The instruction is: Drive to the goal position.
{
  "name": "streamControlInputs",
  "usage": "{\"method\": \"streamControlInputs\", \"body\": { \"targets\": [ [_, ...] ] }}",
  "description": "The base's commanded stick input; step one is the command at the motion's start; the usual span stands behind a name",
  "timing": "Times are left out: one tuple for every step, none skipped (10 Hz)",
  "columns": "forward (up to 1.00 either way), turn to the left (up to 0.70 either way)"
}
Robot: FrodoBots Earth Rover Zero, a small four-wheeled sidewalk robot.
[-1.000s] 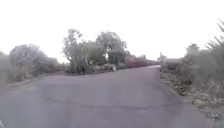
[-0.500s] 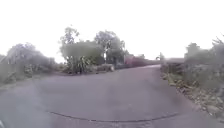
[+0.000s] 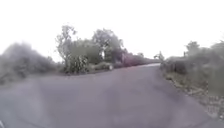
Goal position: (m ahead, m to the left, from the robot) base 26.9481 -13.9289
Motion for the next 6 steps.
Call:
{"method": "streamControlInputs", "body": {
  "targets": [
    [0.70, -0.14],
    [0.70, -0.14],
    [0.70, -0.14],
    [0.70, -0.14],
    [0.70, -0.14],
    [0.70, -0.14]
  ]
}}
